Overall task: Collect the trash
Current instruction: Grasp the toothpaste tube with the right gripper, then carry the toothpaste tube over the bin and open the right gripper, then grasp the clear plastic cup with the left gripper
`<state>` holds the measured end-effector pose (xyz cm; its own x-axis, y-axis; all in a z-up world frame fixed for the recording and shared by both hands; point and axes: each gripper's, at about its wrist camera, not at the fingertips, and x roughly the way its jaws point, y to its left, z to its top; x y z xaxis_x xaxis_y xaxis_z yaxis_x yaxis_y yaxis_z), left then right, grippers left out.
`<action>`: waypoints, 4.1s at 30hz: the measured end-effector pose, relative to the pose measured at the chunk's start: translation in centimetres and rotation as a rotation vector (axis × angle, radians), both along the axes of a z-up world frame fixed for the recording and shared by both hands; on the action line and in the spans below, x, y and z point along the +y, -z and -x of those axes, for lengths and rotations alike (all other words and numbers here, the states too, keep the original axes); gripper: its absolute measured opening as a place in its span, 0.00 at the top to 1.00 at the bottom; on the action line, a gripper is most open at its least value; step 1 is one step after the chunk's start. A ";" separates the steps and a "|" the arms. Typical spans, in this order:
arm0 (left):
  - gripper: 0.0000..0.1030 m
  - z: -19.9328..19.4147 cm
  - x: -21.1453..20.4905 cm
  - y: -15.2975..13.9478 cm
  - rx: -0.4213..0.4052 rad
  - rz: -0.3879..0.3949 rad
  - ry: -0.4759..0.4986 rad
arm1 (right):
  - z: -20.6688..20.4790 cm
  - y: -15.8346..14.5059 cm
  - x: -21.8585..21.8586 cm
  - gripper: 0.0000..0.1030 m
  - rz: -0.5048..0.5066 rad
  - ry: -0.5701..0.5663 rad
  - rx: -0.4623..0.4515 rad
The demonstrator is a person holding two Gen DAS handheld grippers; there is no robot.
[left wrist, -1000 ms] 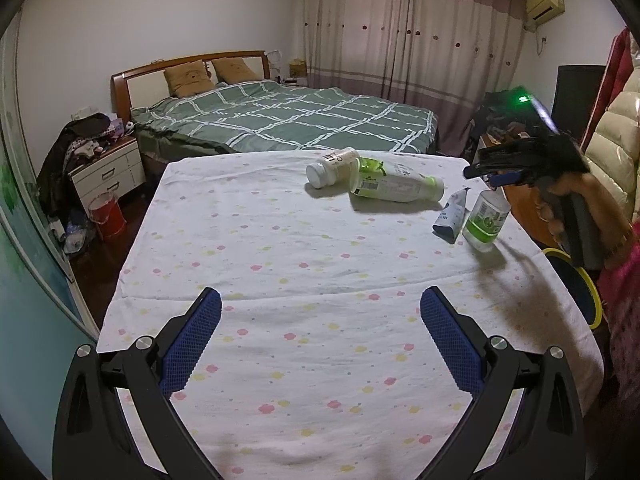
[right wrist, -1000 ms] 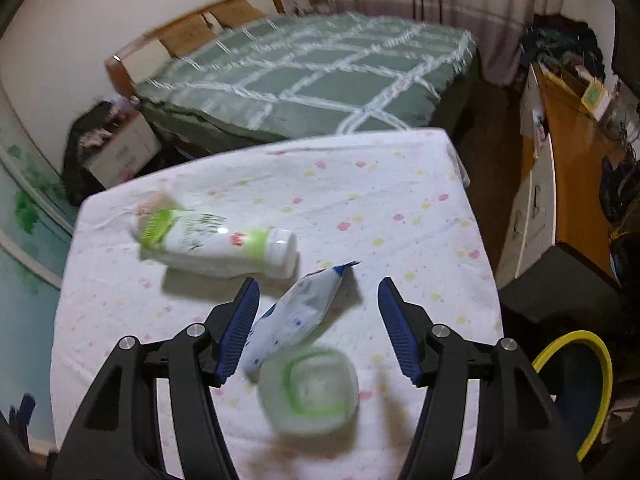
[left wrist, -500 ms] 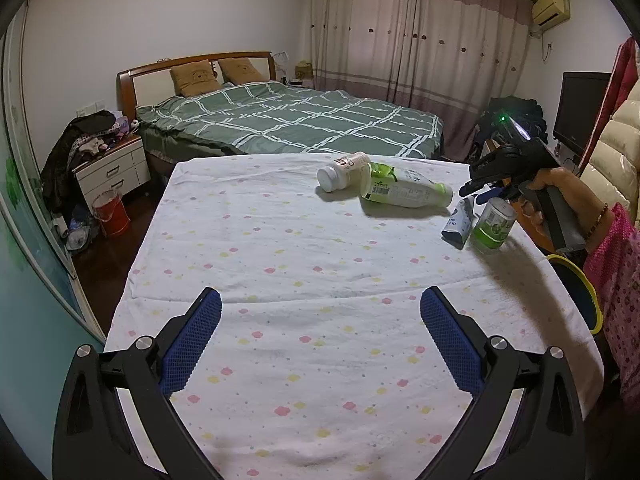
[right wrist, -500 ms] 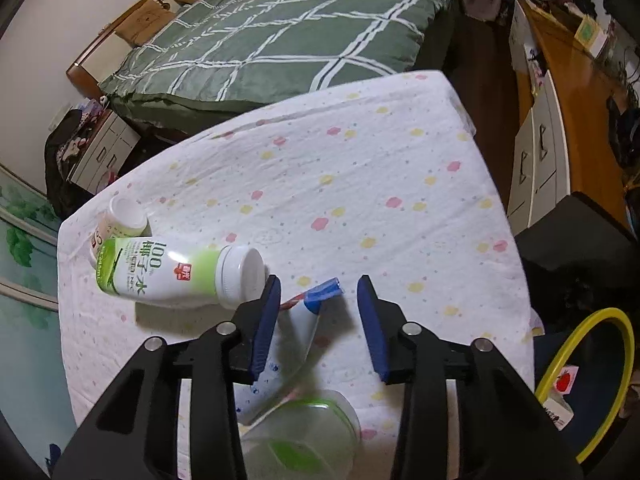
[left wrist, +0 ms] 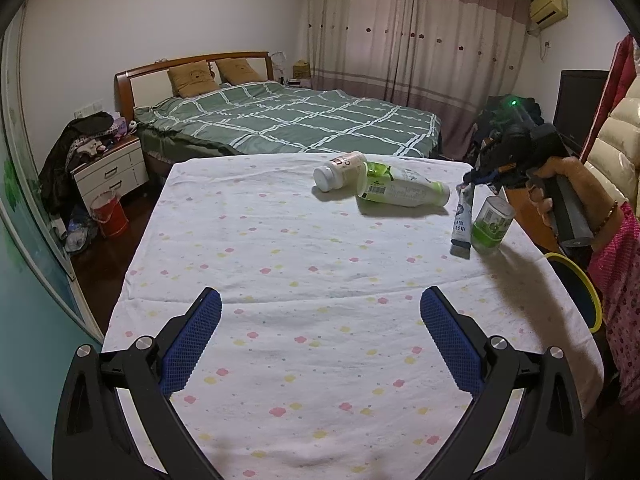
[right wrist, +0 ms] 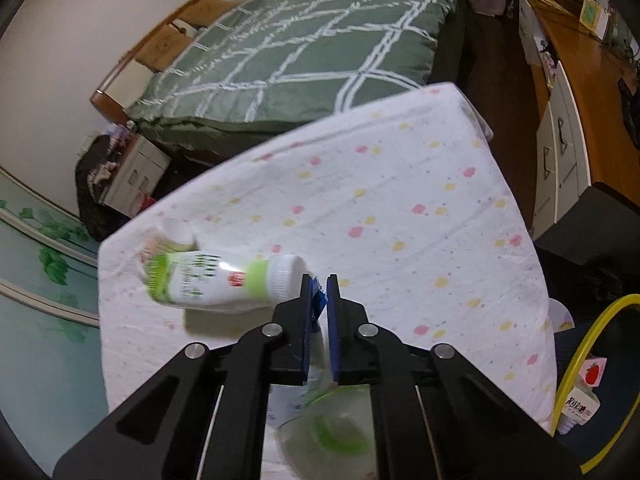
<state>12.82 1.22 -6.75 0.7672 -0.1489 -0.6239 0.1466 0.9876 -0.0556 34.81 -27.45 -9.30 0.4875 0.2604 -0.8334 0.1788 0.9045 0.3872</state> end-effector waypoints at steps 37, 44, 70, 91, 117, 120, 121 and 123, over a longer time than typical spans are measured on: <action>0.05 0.6 -6.8 -2.4 -0.049 -0.028 0.146 | 22.5 -13.3 -8.9 0.97 0.015 0.075 -0.473; 0.05 -0.3 -11.5 -2.4 -0.049 -0.043 0.250 | 25.6 -6.6 -18.6 0.97 0.042 0.283 -0.345; 0.05 -10.4 -21.7 3.4 0.095 -0.093 0.320 | 26.5 0.9 -23.1 0.71 0.080 0.372 -0.242; 0.05 -18.3 -24.7 5.3 0.169 -0.065 0.221 | 27.2 1.7 -22.4 0.70 0.057 0.351 -0.238; 0.51 -16.7 -28.0 5.3 0.150 -0.116 0.362 | 30.0 3.3 -22.2 0.70 0.028 0.365 -0.238; 0.51 -15.1 -28.6 4.4 0.145 -0.112 0.399 | 31.6 3.6 -21.6 0.70 0.035 0.373 -0.241; 0.51 -14.4 -28.8 4.1 0.139 -0.113 0.412 | 32.1 3.7 -21.4 0.70 0.038 0.376 -0.243; 0.51 -13.0 -29.7 3.1 0.130 -0.110 0.449 | 33.4 3.6 -21.2 0.70 0.051 0.390 -0.250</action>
<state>25.79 -28.48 -9.89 0.5567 -0.3752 -0.7412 0.5589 0.8293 0.0000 1.39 -48.64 -12.95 0.7287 -0.0205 -0.6846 0.4158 0.8075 0.4184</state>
